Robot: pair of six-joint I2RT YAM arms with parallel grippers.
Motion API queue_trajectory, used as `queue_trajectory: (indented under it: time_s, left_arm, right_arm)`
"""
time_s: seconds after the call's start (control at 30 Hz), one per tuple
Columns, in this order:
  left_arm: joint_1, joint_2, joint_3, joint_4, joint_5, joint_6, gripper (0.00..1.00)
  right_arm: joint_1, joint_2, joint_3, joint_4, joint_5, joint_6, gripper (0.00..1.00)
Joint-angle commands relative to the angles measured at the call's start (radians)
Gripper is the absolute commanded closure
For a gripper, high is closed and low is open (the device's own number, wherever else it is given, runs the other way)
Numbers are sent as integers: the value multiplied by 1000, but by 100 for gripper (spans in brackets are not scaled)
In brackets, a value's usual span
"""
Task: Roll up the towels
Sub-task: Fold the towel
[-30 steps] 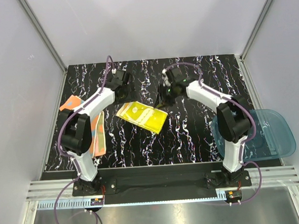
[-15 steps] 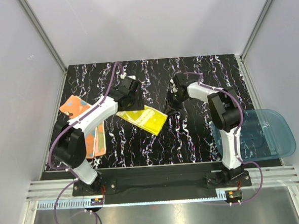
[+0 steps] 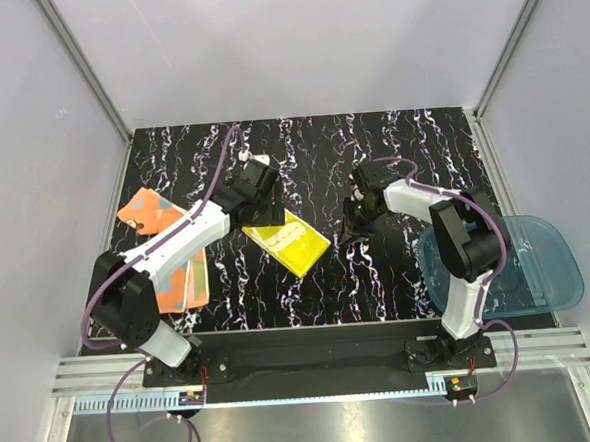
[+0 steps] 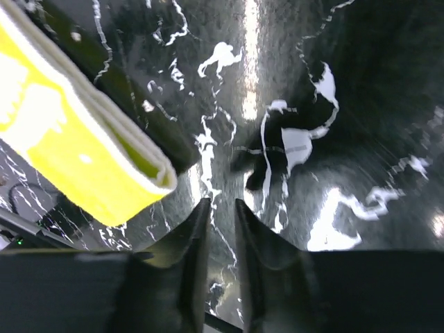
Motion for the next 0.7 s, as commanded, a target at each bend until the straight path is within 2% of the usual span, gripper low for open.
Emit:
queue_trajectory:
  time_s: [0.0,0.13,0.17,0.27,0.5,0.67]
  left_arm:
    - [-30,-62,-19,-34,-79,13,23]
    - [-43,-145,-49,-76,-76,51,23]
    - [-43,-167,-65,-88,-82,65,22]
    - [-41,-257,-94,-120,-144,116,20]
    - [-41,-417,-241,-64,-168,166,19]
    - [-43,-452,-292,-56,-179,133,19]
  right_arm:
    - [5,-108,19,-23,64,-17,75]
    - [11,-132,48,0,-92,-21,89]
    - [11,-132,50,12,-170,-17,92]
    - [11,-103,57,67,-281,3,100]
    - [14,42,74,159,-379,34,100]
    - [12,125,74,109,-254,7,100]
